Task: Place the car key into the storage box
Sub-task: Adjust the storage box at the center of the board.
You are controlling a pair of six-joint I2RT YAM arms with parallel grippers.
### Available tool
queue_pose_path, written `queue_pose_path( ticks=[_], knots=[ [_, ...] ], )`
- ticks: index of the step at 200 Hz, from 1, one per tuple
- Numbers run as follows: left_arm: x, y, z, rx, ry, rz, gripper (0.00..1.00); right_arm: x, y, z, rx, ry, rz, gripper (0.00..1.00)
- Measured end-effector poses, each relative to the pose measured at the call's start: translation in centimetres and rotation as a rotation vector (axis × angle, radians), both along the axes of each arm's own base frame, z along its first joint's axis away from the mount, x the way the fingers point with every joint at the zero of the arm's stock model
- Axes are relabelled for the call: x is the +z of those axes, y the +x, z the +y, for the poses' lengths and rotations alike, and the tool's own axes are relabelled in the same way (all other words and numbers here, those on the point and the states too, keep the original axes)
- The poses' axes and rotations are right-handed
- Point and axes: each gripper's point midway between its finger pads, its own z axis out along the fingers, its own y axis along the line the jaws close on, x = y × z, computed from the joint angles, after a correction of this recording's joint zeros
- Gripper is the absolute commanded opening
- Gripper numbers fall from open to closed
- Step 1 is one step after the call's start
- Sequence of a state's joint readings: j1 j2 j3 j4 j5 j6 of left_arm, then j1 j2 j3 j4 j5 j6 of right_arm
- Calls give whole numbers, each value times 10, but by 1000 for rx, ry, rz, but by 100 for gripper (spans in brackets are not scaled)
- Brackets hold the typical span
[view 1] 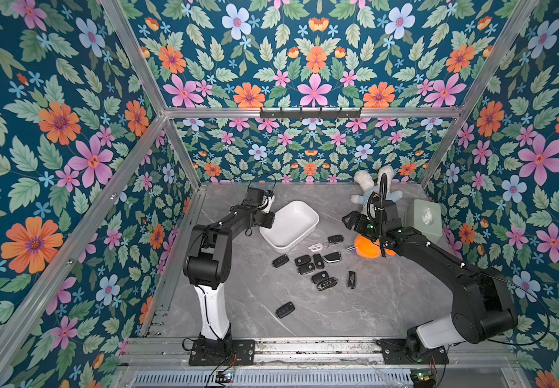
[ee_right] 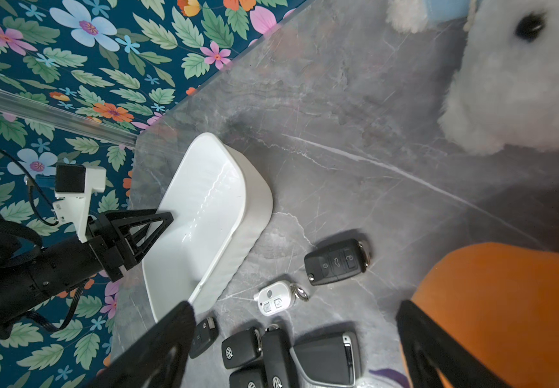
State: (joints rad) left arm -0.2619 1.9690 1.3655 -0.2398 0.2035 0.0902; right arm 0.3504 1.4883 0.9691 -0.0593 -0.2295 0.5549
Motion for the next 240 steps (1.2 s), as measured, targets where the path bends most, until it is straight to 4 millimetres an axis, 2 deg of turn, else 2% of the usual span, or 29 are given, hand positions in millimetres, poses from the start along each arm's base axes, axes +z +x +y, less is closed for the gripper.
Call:
queue_pose_path(
  ticks=[37, 64, 109, 129, 166, 213, 240],
  knots=[
    [-6, -17, 4, 79, -22, 19, 21, -12, -7, 21, 30, 0, 33, 91],
    [-11, -28, 9, 153, -16, 32, 22, -15, -8, 36, 53, -11, 37, 89],
    [-4, -41, 18, 312, -44, 27, 23, -27, -4, 43, 22, -19, 82, 82],
    [-7, -49, 8, 340, -58, 35, 23, -35, -3, 44, -11, -35, 125, 81],
    [-12, -64, -25, 322, -90, 58, 23, -50, -7, 58, -29, -64, 187, 81],
    [-11, -73, -26, 386, -144, 72, 28, -70, -17, 55, -88, -67, 262, 75],
    [-2, -77, -26, 413, -187, 68, 39, -84, -20, 52, -124, -64, 304, 75]
  ],
)
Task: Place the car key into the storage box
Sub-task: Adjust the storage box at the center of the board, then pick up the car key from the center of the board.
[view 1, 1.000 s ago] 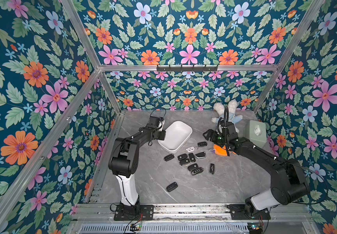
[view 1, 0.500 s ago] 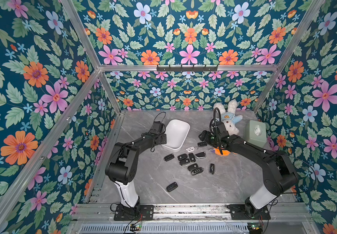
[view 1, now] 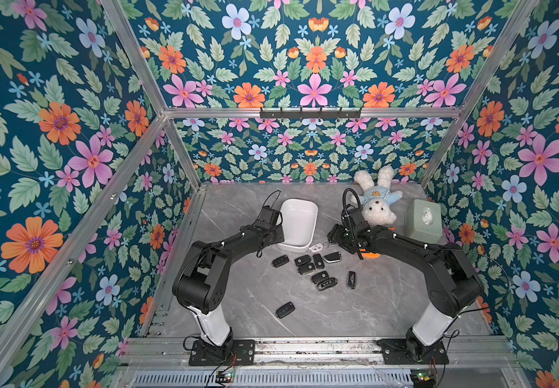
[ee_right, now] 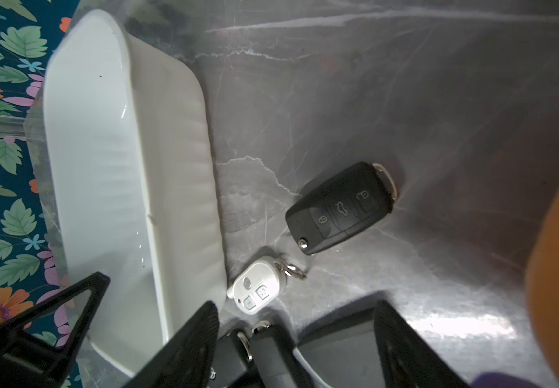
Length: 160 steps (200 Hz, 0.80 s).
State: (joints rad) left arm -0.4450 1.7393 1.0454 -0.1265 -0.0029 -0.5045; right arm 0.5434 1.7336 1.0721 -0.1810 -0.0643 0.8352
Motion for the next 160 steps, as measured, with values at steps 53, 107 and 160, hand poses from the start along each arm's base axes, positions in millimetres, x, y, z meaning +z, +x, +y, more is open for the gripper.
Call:
queue_pose_path(
  ticks=[53, 107, 160],
  knots=[
    [44, 0, 2, 35, -74, -95, 75, -19, 5, 0, -67, 5, 46, 75],
    [81, -10, 27, 93, -85, -199, 100, -30, 18, -2, -126, -25, 58, 74],
    [81, -28, 56, 164, -112, -226, 100, -37, 33, -5, -157, -91, 61, 74]
  ],
)
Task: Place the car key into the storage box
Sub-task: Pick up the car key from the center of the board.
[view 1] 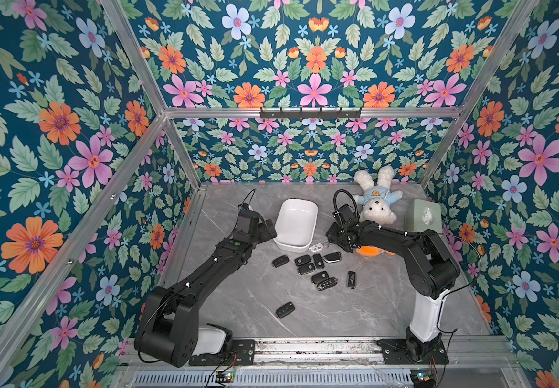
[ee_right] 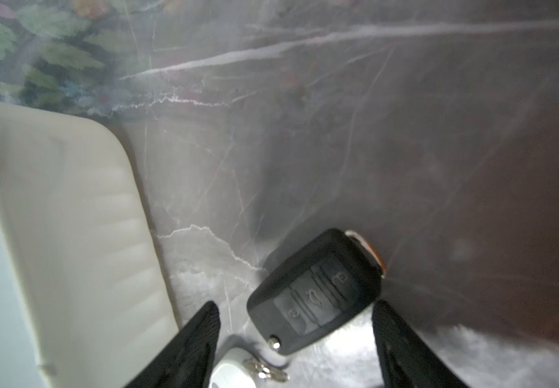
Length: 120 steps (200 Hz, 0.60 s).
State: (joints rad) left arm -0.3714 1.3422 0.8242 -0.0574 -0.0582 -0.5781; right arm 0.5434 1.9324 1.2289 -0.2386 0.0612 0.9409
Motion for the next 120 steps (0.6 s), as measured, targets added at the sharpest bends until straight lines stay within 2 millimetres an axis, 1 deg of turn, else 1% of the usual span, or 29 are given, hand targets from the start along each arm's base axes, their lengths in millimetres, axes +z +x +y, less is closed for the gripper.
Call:
queue_pose_path(
  ticks=[30, 65, 94, 120],
  knots=[
    [-8, -6, 8, 26, -24, 6, 100, -2, 7, -1, 4, -33, -5, 74],
    [-21, -12, 7, 29, -55, 36, 100, -3, 17, 3, 20, -63, -18, 72],
    [-23, -10, 3, 23, -85, 38, 100, -5, 24, 12, 47, -108, -31, 72],
    [-22, -10, 3, 27, -94, 34, 100, -6, 23, 12, 67, -157, -29, 69]
  ],
)
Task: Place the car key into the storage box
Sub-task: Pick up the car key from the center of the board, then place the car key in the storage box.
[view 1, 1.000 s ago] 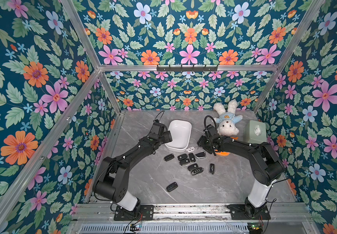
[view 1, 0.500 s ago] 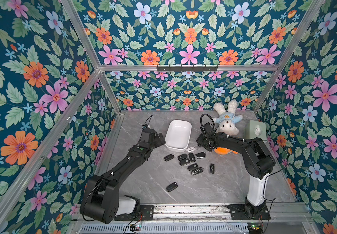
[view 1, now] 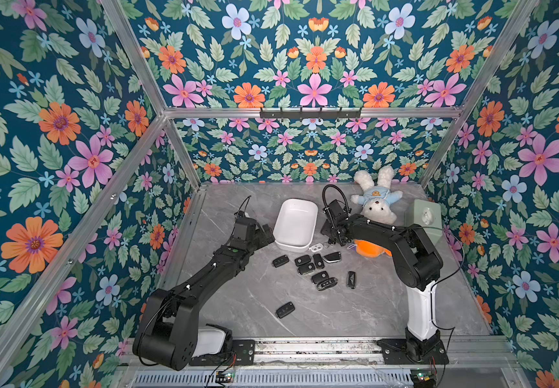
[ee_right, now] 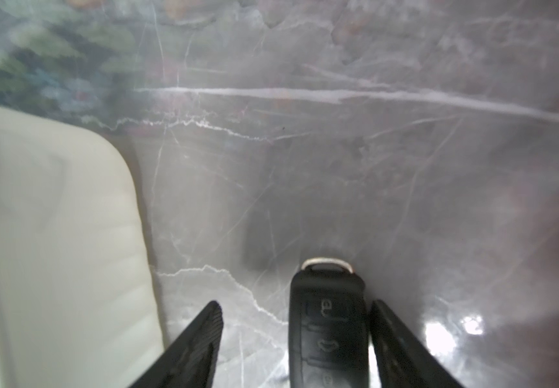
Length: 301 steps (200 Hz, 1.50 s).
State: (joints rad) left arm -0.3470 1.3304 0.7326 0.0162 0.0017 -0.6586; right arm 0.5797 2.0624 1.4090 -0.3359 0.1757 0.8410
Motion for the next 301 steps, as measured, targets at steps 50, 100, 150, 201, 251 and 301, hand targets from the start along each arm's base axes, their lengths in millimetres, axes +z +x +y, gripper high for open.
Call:
queue_pose_path(
  ticks=[50, 100, 150, 201, 251, 301],
  knots=[
    [-1, -1, 2, 10, -15, 4, 100, -5, -5, -7, 37, -62, 11, 56],
    [-1, -2, 2, 13, -19, 3, 100, -9, -8, -11, 50, -98, 14, 46],
    [-1, -2, 3, 15, -24, 3, 100, -9, -8, -14, 47, -117, 19, 37],
    [-5, -4, 6, 31, -39, 16, 100, -1, -17, -17, 62, -125, 60, 36],
    [-15, -6, 10, 36, -61, 25, 100, 48, -10, -1, 104, -101, -9, 37],
    [-22, -15, 17, 46, -96, 34, 100, 99, -1, 44, 169, -69, -108, 37]
  ],
)
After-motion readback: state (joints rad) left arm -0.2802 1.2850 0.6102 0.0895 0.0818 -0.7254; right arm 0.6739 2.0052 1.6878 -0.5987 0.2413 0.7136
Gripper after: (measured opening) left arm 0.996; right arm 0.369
